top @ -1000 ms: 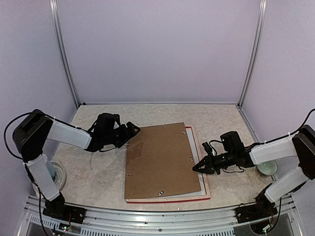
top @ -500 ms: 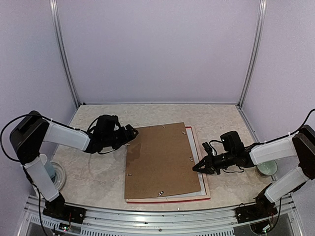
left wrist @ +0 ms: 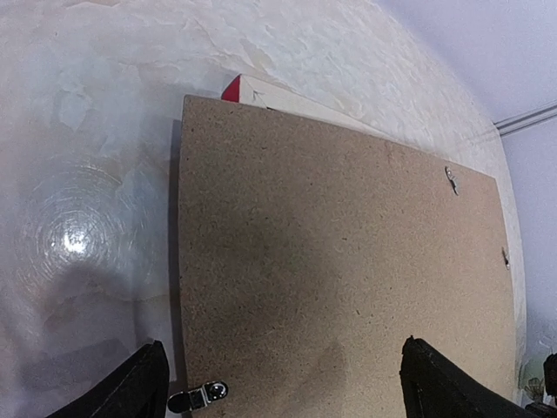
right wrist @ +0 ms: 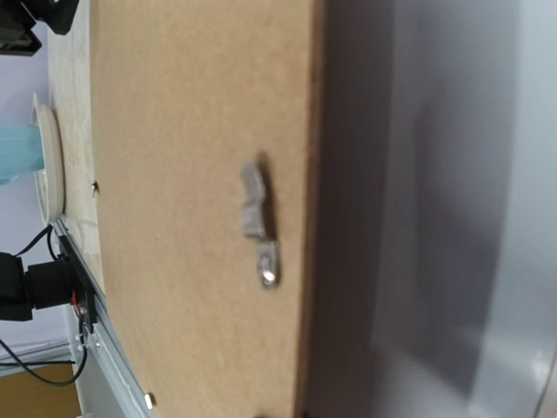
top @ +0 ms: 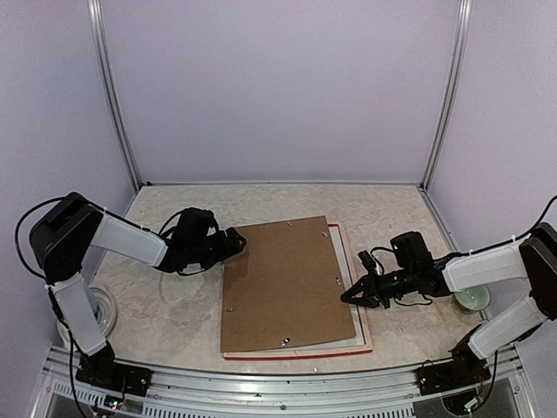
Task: Put the photo into the frame
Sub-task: Place the backboard on the frame body.
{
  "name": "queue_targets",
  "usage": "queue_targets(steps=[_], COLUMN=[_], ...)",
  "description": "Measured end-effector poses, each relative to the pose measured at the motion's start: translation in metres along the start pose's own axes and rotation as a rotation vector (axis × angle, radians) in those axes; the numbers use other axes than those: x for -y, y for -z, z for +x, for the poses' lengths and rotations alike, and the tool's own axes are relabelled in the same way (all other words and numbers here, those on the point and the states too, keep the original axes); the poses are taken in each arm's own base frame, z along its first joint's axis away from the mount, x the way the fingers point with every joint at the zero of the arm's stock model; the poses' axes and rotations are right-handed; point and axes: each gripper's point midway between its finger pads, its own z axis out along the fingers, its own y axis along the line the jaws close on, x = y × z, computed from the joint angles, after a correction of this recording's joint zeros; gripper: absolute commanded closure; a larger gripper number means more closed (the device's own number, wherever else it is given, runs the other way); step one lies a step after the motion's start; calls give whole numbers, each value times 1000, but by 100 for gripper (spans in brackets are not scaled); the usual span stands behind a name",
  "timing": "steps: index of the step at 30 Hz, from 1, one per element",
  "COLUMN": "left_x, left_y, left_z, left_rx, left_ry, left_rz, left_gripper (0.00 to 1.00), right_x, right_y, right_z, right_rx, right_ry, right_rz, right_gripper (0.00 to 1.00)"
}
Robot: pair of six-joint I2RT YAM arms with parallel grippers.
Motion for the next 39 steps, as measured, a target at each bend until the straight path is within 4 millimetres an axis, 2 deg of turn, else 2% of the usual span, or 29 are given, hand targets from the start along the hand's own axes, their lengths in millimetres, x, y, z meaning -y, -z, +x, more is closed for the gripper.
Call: queue_targets(steps=[18,39], left_x=[13,24], left_y=[11,14], left_z=[11,22], left_rx=[-31,-53], left_ry=[-27,-49], left_rz=[16,38], left_gripper=[9,9], right_x=[2,6], right_y=[0,3], right_z=[0,3], right_rx=[-1,11], right_ry=[-6,-16], right_rz=[7,2], right_gripper=[100,100])
